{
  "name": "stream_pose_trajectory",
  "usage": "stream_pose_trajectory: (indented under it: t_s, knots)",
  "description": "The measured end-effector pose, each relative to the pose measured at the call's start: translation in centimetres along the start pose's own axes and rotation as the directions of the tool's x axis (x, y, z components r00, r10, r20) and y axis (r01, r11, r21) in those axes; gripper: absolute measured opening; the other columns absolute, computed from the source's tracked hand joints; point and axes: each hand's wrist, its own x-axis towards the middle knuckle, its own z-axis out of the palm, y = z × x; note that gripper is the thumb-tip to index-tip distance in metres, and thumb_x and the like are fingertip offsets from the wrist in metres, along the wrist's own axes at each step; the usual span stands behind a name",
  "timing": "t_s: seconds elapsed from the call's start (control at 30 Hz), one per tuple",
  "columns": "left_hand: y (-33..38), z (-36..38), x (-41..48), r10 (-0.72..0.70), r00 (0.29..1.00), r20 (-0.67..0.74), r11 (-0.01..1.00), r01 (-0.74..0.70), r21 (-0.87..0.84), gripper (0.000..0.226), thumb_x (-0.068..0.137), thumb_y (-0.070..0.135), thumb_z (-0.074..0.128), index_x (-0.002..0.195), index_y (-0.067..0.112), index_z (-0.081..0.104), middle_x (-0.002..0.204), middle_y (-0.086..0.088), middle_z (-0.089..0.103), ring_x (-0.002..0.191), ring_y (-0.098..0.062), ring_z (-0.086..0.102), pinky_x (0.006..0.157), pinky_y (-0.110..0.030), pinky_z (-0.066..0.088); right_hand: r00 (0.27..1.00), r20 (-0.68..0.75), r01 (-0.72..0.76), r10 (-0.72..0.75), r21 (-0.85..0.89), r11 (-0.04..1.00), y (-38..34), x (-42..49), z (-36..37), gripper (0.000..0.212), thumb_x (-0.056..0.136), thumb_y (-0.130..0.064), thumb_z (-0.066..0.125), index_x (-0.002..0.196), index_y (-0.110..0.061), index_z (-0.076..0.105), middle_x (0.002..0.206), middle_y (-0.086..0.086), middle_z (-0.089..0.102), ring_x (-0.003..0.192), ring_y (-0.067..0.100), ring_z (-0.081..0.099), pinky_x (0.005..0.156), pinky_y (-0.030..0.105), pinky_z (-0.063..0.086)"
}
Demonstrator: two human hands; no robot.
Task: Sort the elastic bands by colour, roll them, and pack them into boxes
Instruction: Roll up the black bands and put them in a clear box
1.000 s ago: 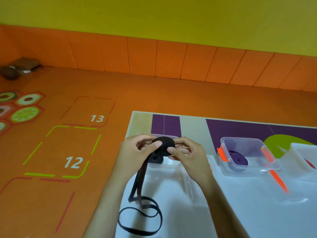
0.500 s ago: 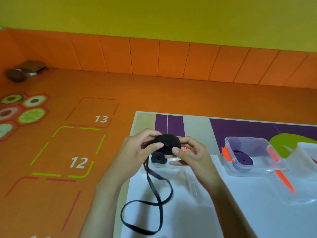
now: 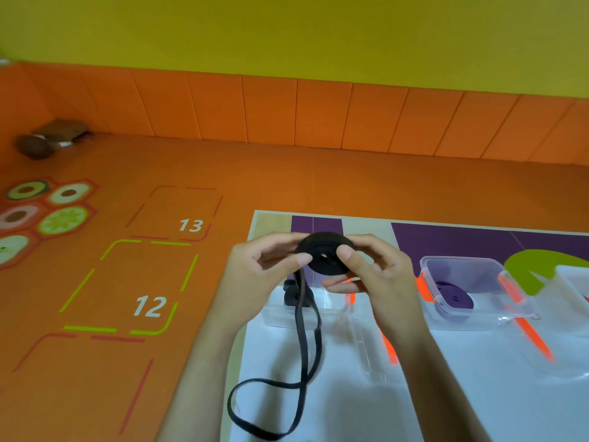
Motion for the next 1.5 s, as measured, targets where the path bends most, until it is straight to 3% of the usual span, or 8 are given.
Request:
stream_pose_trajectory:
  t_s: [0.23, 0.43, 0.67, 0.83, 1.03, 1.2, 1.43, 1.5]
  knots:
    - [-0.5, 0.7, -0.2, -0.191, 0.978, -0.087, 0.964, 0.171, -0.203, 0.017, 0.086, 0.026, 0.08, 0.098, 0.014, 0.082, 0.098, -0.009, 0.083, 0.088, -0.016, 0.078, 0.076, -0.021, 0.059, 0.993, 0.115, -0.034, 0.02, 0.123, 0.992, 1.0, 0.0, 0.9, 0.019, 0.1, -0.029, 0.071, 0.105, -0.013, 0.064, 0.107, 0.018, 0.076, 0.081, 0.045, 0.08, 0.069, 0.039, 0.067]
    - [-1.0, -1.4, -1.0, -0.146, 0.989, -0.033, 0.987, 0.148, 0.056, 0.01, 0.086, 0.02, 0.087, 0.091, 0.027, 0.083, 0.093, 0.002, 0.082, 0.084, -0.006, 0.075, 0.074, -0.014, 0.054, 0.961, 0.245, -0.041, 0.126, -0.325, 0.945, 1.2, 0.5, -1.8, 0.012, 0.097, -0.024, 0.077, 0.109, -0.026, 0.077, 0.099, 0.001, 0.079, 0.083, 0.027, 0.08, 0.068, 0.033, 0.066]
    - [-0.9, 0.1, -1.1, -0.115, 0.993, -0.022, 0.993, 0.115, 0.011, 0.017, 0.082, 0.035, 0.085, 0.097, 0.027, 0.082, 0.098, 0.002, 0.082, 0.091, -0.012, 0.076, 0.08, -0.018, 0.057, 0.967, 0.22, -0.114, 0.128, -0.079, 0.99, 0.8, 0.1, -1.4, 0.02, 0.093, -0.03, 0.074, 0.107, -0.015, 0.077, 0.099, 0.015, 0.078, 0.081, 0.038, 0.081, 0.072, 0.031, 0.066]
    - [-1.3, 0.6, -1.2, -0.124, 0.992, -0.025, 0.98, 0.118, -0.162, 0.019, 0.087, 0.014, 0.081, 0.102, 0.026, 0.082, 0.102, -0.005, 0.083, 0.093, -0.014, 0.079, 0.079, -0.018, 0.058, 0.98, 0.15, -0.14, 0.13, 0.057, 0.989, 1.7, -0.5, -0.7, 0.026, 0.096, -0.031, 0.074, 0.11, -0.008, 0.074, 0.107, 0.02, 0.078, 0.089, 0.042, 0.08, 0.076, 0.034, 0.066]
    - [-1.3, -0.6, -1.6, -0.149, 0.977, 0.149, 0.985, 0.134, 0.108, 0.021, 0.09, 0.016, 0.083, 0.103, 0.032, 0.081, 0.103, 0.005, 0.082, 0.099, -0.012, 0.078, 0.083, -0.017, 0.057, 0.964, 0.217, -0.081, 0.152, -0.307, 0.948, 0.7, 0.0, -3.4, 0.017, 0.088, -0.022, 0.083, 0.103, -0.029, 0.083, 0.103, -0.001, 0.081, 0.09, 0.024, 0.08, 0.071, 0.031, 0.066]
    - [-0.9, -1.1, -1.4, -0.193, 0.946, 0.261, 0.96, 0.127, 0.248, 0.014, 0.091, 0.028, 0.081, 0.102, 0.034, 0.079, 0.101, 0.009, 0.081, 0.094, -0.008, 0.075, 0.083, -0.015, 0.054, 0.936, 0.275, -0.082, 0.22, -0.438, 0.895, 0.2, 0.1, -4.0, 0.012, 0.086, -0.021, 0.087, 0.093, -0.029, 0.083, 0.089, 0.0, 0.081, 0.082, 0.017, 0.079, 0.072, 0.031, 0.066]
    - [-1.1, -0.5, -1.6, -0.272, 0.876, 0.399, 0.932, 0.136, 0.336, 0.015, 0.089, 0.03, 0.084, 0.103, 0.032, 0.079, 0.097, 0.009, 0.081, 0.088, -0.006, 0.074, 0.08, -0.026, 0.058, 0.829, 0.415, -0.1, 0.375, -0.549, 0.83, -1.2, 0.2, -4.4, 0.014, 0.088, -0.029, 0.086, 0.098, -0.033, 0.078, 0.098, -0.003, 0.083, 0.086, 0.02, 0.081, 0.074, 0.031, 0.066]
    - [-1.2, 0.0, -1.6, -0.252, 0.889, 0.382, 0.939, 0.129, 0.319, 0.015, 0.09, 0.029, 0.084, 0.104, 0.033, 0.08, 0.096, 0.011, 0.081, 0.088, -0.003, 0.074, 0.078, -0.019, 0.056, 0.847, 0.397, -0.095, 0.353, -0.539, 0.837, -1.5, 0.3, -4.5, 0.009, 0.09, -0.026, 0.085, 0.094, -0.03, 0.078, 0.096, -0.001, 0.083, 0.088, 0.021, 0.081, 0.075, 0.032, 0.067]
